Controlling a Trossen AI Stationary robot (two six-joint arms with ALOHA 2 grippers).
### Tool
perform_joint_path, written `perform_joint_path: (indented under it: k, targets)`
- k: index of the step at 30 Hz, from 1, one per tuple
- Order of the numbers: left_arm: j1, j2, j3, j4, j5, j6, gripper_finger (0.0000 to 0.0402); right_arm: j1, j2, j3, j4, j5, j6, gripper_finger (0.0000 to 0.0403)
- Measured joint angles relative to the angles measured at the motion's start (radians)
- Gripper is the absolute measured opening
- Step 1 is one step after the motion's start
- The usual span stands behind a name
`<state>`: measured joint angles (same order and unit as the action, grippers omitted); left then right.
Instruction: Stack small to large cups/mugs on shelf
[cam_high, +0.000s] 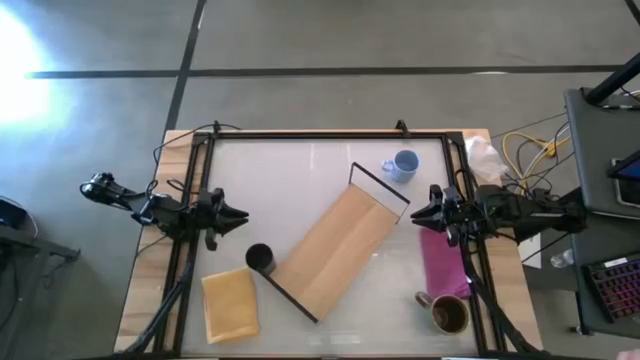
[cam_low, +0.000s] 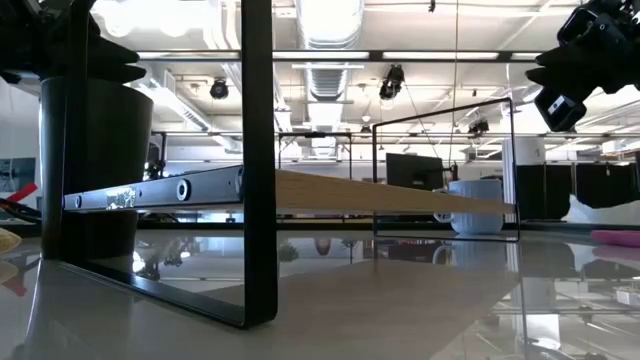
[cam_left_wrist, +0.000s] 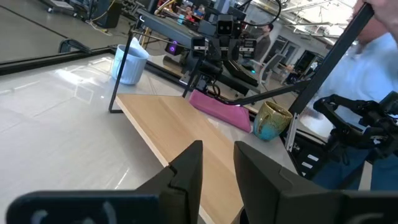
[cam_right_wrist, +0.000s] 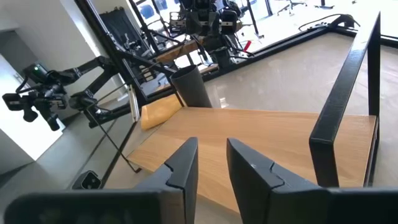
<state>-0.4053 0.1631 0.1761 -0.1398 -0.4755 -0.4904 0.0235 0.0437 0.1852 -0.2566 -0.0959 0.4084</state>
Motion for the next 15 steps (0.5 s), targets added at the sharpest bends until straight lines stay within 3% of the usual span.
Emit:
perform_joint_path:
  k: [12,15]
  targets:
    - [0.0,0.0,0.0,0.0,0.0,0.0,0.0077,0.0,0.0,0.0,0.004,0.005,-0.008,0.0074]
    - [0.0,0.0,0.0,0.0,0.0,0.0,0.0077,0.0,0.007,-0.001,0.142,0.16,-0.318,0.0078]
